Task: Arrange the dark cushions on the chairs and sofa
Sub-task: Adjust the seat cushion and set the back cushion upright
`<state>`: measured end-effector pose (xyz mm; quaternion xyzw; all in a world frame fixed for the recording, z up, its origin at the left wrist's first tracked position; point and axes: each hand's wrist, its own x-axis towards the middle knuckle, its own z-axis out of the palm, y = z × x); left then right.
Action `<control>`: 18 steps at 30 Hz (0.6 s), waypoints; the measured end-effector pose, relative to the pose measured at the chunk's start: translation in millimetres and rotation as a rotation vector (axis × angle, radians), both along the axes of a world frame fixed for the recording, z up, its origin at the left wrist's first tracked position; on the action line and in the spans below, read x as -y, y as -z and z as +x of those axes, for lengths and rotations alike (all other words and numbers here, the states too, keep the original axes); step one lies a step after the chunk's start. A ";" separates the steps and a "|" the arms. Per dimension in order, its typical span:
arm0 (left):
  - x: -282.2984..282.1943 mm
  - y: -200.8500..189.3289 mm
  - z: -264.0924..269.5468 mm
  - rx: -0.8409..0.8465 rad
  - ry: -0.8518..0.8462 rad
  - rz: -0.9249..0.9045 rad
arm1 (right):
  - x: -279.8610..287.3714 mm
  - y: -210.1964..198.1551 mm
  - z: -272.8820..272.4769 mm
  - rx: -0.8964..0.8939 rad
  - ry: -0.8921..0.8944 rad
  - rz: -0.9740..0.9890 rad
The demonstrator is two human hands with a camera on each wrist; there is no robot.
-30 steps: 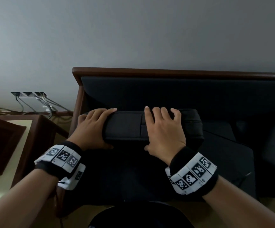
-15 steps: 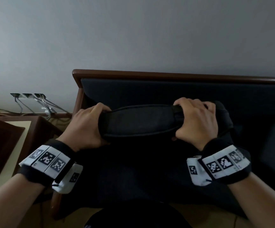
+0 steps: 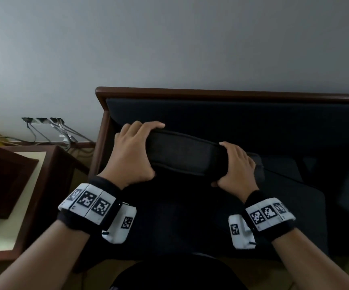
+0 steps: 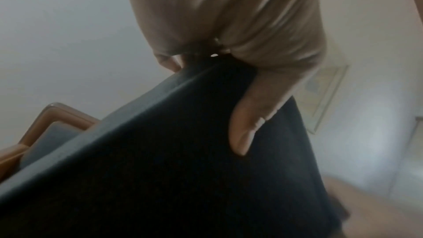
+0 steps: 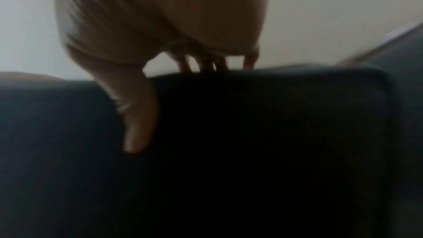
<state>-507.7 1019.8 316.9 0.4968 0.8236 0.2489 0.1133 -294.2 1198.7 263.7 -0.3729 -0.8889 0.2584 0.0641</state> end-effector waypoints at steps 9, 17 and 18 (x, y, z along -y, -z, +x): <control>-12.4 13.3 34.6 0.113 0.088 0.068 | 36.5 -31.6 -43.1 -0.088 -0.198 0.039; 18.4 100.4 -2.5 0.072 0.125 -0.339 | 17.4 -16.7 20.1 -0.302 -0.112 -0.057; 17.9 107.5 -4.1 0.057 0.138 -0.359 | 15.0 -13.2 28.8 -0.335 -0.101 -0.075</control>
